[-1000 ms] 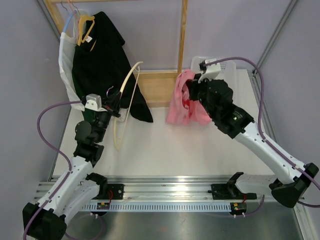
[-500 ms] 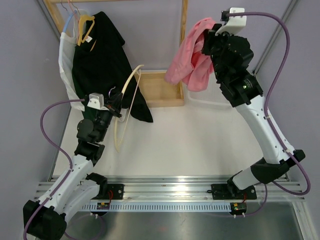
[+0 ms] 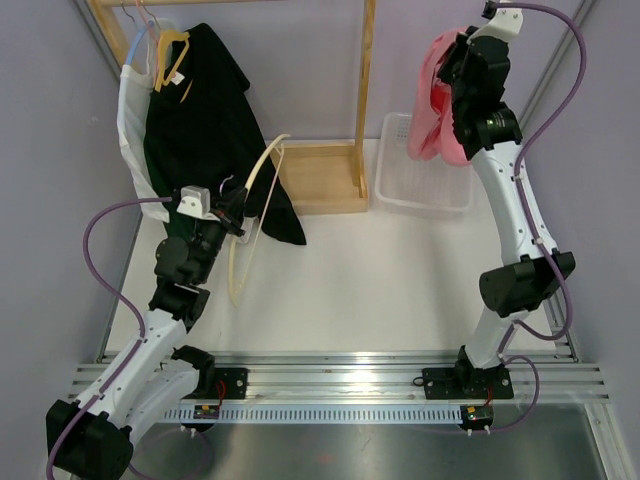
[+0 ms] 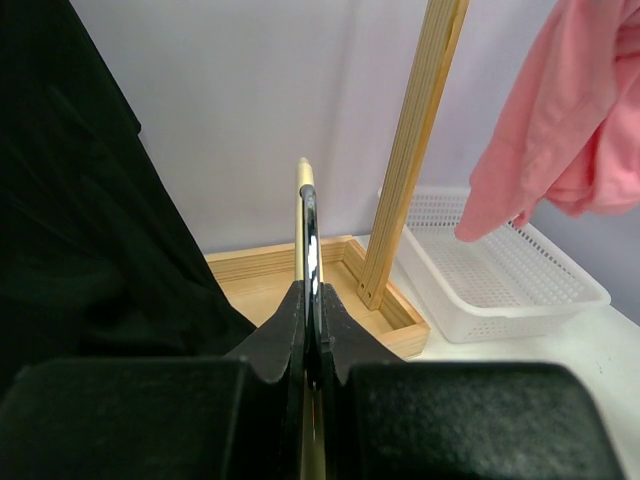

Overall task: Remove the t-shirt from the hanger
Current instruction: Place the tshirt into the basket

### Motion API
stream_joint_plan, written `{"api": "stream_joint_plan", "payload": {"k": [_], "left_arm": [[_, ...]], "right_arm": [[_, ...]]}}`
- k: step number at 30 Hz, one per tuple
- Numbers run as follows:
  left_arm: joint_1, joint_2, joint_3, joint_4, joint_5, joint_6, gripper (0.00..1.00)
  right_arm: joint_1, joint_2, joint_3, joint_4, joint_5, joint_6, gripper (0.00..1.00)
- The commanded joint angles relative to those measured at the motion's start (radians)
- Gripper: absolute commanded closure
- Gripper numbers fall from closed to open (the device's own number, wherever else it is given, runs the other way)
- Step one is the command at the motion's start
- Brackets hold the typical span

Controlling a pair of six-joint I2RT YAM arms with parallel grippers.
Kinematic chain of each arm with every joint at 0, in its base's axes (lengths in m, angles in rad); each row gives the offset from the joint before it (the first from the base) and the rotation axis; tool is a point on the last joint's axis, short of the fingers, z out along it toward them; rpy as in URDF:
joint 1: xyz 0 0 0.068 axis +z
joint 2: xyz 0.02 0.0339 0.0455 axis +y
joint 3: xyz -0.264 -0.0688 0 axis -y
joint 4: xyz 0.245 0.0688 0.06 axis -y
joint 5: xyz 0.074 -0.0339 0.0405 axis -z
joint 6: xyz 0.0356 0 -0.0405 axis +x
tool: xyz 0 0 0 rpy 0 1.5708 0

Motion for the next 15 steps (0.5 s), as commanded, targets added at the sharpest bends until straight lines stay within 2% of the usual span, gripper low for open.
{"api": "stream_joint_plan", "payload": {"k": [1,3,7,12,15], "left_arm": [[-0.005,-0.007,0.054,0.064,0.02,-0.008,1.0],[-0.006,-0.01,0.054,0.066,0.019,-0.008,1.0],[-0.006,-0.004,0.054,0.063,0.02,-0.008,1.0],[-0.006,0.007,0.058,0.058,0.02,-0.005,1.0],[-0.008,0.022,0.062,0.058,0.023,-0.003,1.0]], "right_arm": [[-0.085,0.061,-0.048,0.005,-0.152,0.19,1.0],[-0.13,0.09,-0.114,0.031,-0.22,0.241,1.0],[-0.162,0.128,-0.211,0.121,-0.249,0.304,1.0],[-0.191,0.315,-0.044,0.029,-0.249,0.318,1.0],[-0.202,0.409,-0.006,0.018,-0.242,0.318,1.0]]}}
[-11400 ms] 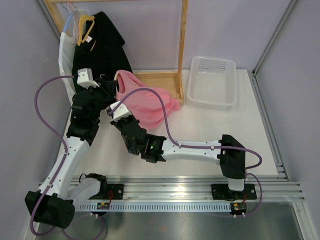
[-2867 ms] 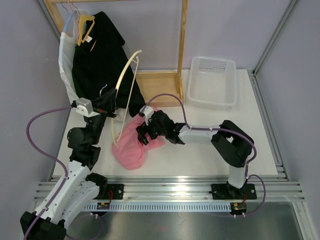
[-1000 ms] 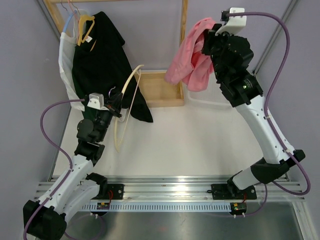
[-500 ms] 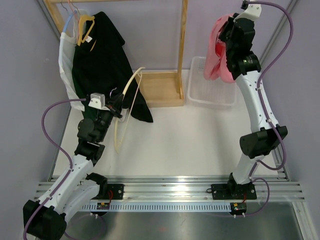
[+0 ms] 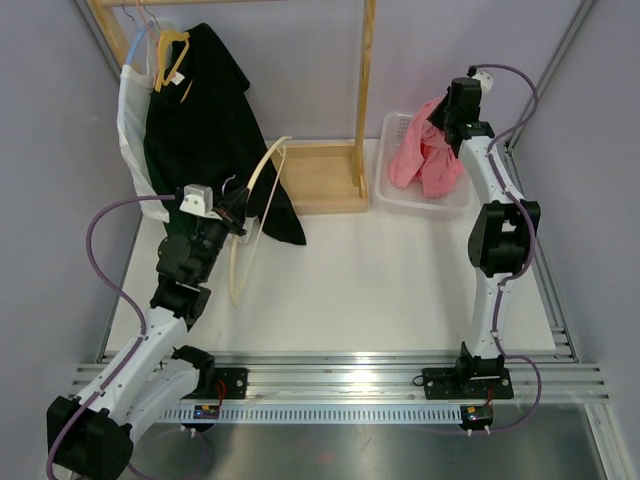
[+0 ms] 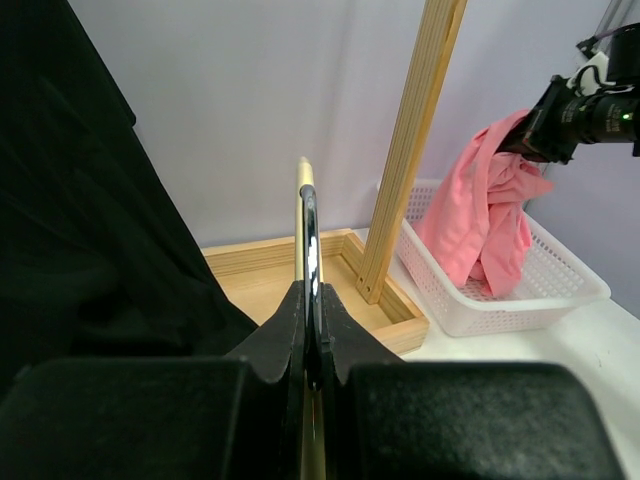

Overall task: Remove the t-shirt from the hanger
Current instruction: Place the tshirt into the basket

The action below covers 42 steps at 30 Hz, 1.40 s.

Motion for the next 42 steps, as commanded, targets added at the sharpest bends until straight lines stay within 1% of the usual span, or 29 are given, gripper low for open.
{"api": "stream_joint_plan", "payload": {"k": [1,7,10,14,17,18,22,24,25,26,27,29,31,32,33,36,39,42], "left_arm": [[-0.005,0.019,0.057,0.066,0.02,-0.003,1.0],[-0.01,0.057,0.08,0.041,0.025,-0.008,1.0],[-0.013,0.062,0.08,0.04,0.028,-0.003,1.0],[-0.014,0.071,0.08,0.043,0.026,0.004,1.0],[-0.017,0.083,0.081,0.046,0.039,0.01,1.0],[-0.02,0.094,0.081,0.046,0.043,0.012,1.0],[-0.027,0.123,0.097,0.035,0.033,0.021,1.0],[-0.03,0.137,0.103,0.026,0.016,0.026,1.0],[-0.03,0.14,0.106,0.021,0.013,0.026,1.0],[-0.03,0.144,0.11,0.018,0.013,0.029,1.0],[-0.031,0.147,0.114,0.012,0.016,0.029,1.0],[-0.033,0.155,0.117,0.009,0.022,0.029,1.0],[-0.034,0.157,0.117,0.007,0.025,0.03,1.0],[-0.036,0.158,0.117,0.007,0.022,0.032,1.0],[-0.036,0.158,0.118,0.007,0.022,0.033,1.0],[-0.04,0.16,0.118,0.006,0.019,0.038,1.0],[-0.04,0.158,0.12,0.003,0.011,0.041,1.0],[-0.043,0.158,0.123,-0.002,0.014,0.044,1.0]], "right_arm": [[-0.014,0.079,0.088,0.03,-0.01,0.035,1.0],[-0.022,0.206,0.172,-0.055,0.057,0.01,1.0],[-0.022,0.232,0.185,-0.088,0.076,-0.001,1.0],[-0.022,0.254,0.157,-0.092,0.137,-0.013,1.0],[-0.02,0.297,0.188,-0.128,0.174,-0.022,1.0],[-0.02,0.312,0.208,-0.137,0.176,-0.03,0.99],[-0.02,0.43,0.376,-0.227,0.16,-0.028,0.92],[-0.022,0.443,0.378,-0.231,0.154,-0.008,0.91],[-0.022,0.434,0.345,-0.203,0.153,-0.002,0.91],[-0.022,0.427,0.329,-0.191,0.15,0.003,0.87],[-0.02,0.408,0.314,-0.176,0.151,0.006,0.74],[-0.02,0.381,0.279,-0.171,0.148,0.004,0.73],[-0.02,0.317,0.222,-0.151,0.139,0.001,0.67],[-0.02,0.291,0.199,-0.139,0.13,-0.005,0.63],[-0.022,0.25,0.184,-0.128,0.12,-0.007,0.56],[-0.019,0.194,0.154,-0.132,0.116,-0.016,0.52],[-0.019,0.151,0.137,-0.132,0.119,-0.03,0.5],[-0.013,0.122,0.146,-0.146,0.116,-0.05,0.39]]}}
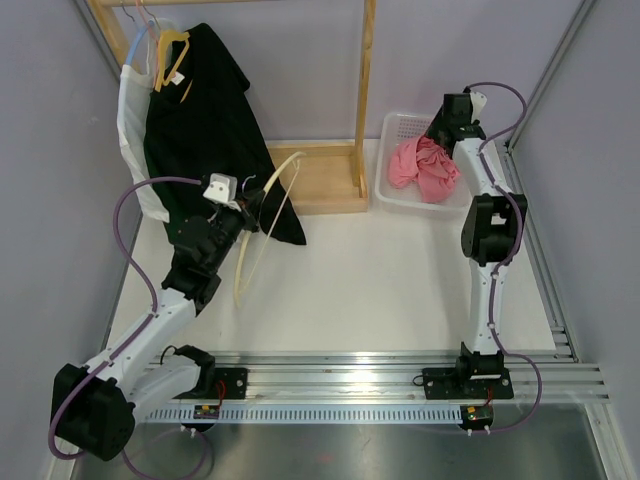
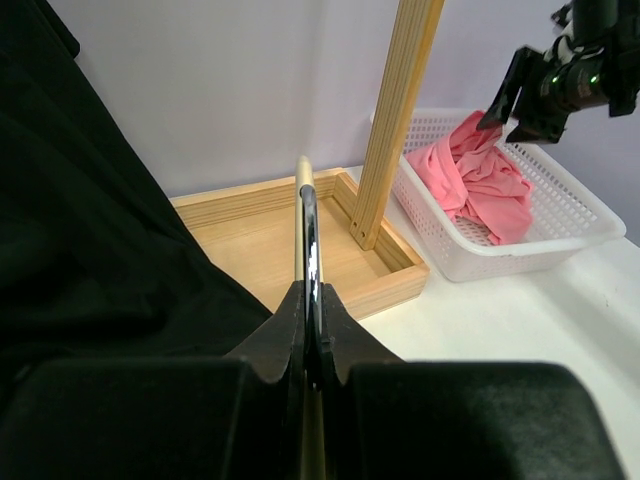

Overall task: Remove the t-shirt from the hanger
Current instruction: Place the tshirt into the basket

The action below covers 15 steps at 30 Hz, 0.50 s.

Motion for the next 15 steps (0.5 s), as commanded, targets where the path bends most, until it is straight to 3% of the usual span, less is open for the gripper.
{"api": "stream_joint_plan", "payload": {"k": [1,2,5,8,15], "left_arm": [[-0.008,-0.001,0.057,0.06,-0.005,0.021,1.0],[-0.01,0.0,0.059,0.057,0.003,0.022,1.0],[-0.013,0.013,0.074,0.035,0.013,0.027,1.0],[-0.016,0.03,0.094,0.006,0.02,0.029,1.0],[-0.016,0.049,0.125,-0.031,0.036,0.032,1.0]], "right_arm": [[0.01,-0.116,0.018,0.011,-0.009,-0.042,0.32],[0.01,-0.127,0.026,-0.008,-0.004,-0.058,0.18],[0.018,-0.168,0.029,-0.029,-0.006,-0.068,0.13],[0.029,-0.259,-0.064,0.014,-0.021,-0.067,0.12],[0.101,-0.544,-0.478,0.197,-0.04,-0.102,0.12]]}}
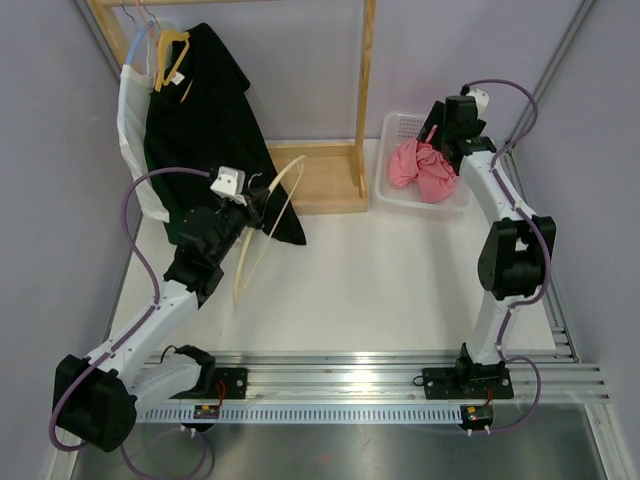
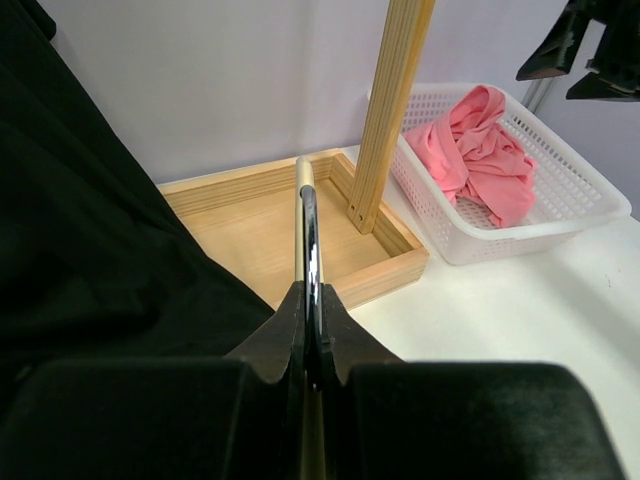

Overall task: Remove the t-shirt from the hanger
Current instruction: Place the tshirt into the basket, then pass the hanger from the left arm to the right

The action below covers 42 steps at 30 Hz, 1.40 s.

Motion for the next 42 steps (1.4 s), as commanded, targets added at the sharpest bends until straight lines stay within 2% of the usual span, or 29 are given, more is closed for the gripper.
{"api": "stream_joint_plan", "payload": {"k": [1,5,14,18,21,24,27,29,32,38,42], "left_arm": [[-0.005,0.006,0.075,0.017,0.038,0.015,1.0],[-0.005,0.035,0.138,-0.051,0.071,0.026,1.0],[-0.005,0.179,0.469,-0.263,0.06,0.079,1.0],[-0.005,0.245,0.596,-0.335,0.071,0.115,1.0],[-0.005,0.294,0.684,-0.361,0.077,0.107,1.0],[-0.005,0.351,0.767,-0.373,0.025,0.087,1.0],[-0.003,0.42,0.873,-0.401,-0.021,0.096,1.0],[0.002,0.454,0.932,-0.41,0.002,0.102,1.0],[0.006,0.484,0.959,-0.419,0.014,0.093,1.0],[0.011,0.416,0.848,-0.317,0.04,0.02,1.0],[0.009,0.391,0.853,-0.401,0.074,0.015,1.0]], "right_arm": [[0.062,-0.172,-0.142,0.139,-0.011,-0.045,0.12],[0.07,-0.258,-0.271,0.223,-0.031,-0.044,0.12],[0.075,-0.315,-0.321,0.24,-0.09,-0.043,0.12],[0.081,-0.376,-0.381,0.283,-0.206,-0.074,0.12],[0.087,-0.433,-0.433,0.335,-0.278,-0.067,0.12],[0.092,-0.465,-0.466,0.387,-0.353,-0.048,0.12],[0.101,-0.481,-0.481,0.412,-0.361,-0.047,0.12],[0.104,-0.482,-0.479,0.409,-0.367,-0.048,0.12],[0.104,-0.485,-0.49,0.433,-0.463,-0.045,0.13],[0.119,-0.479,-0.504,0.548,-0.721,0.048,0.14],[0.209,-0.5,-0.564,0.691,-0.754,-0.095,0.13]]}}
